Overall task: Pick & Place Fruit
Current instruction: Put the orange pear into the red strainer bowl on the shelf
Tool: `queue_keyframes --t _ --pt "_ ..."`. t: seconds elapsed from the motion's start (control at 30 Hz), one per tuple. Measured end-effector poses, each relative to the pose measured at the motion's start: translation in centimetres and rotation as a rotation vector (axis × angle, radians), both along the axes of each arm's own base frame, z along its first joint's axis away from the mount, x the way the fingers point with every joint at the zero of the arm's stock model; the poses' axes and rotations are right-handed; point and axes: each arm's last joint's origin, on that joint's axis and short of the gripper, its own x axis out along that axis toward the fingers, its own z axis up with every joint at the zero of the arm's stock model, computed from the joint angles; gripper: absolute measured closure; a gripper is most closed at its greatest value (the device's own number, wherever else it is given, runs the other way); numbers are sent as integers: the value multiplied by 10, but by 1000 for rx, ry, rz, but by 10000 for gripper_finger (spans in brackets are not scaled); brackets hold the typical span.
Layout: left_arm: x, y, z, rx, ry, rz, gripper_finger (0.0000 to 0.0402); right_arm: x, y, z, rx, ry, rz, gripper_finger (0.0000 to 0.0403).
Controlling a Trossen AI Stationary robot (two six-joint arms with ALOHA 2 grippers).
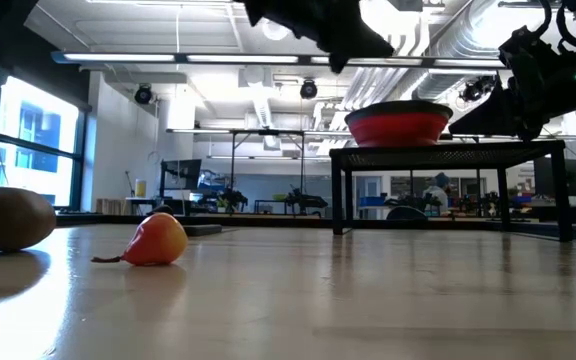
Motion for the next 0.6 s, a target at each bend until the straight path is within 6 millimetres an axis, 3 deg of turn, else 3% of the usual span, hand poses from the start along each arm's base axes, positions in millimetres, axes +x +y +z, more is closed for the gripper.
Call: queue_keyframes --t 0.2,0.6 --pt "-24 -2 -4 -6 19 44 401 0 0 0 2 -1 -1 400" --pt "-100 -15 -19 31 -78 177 401 0 0 0 4 -8 -4 401"
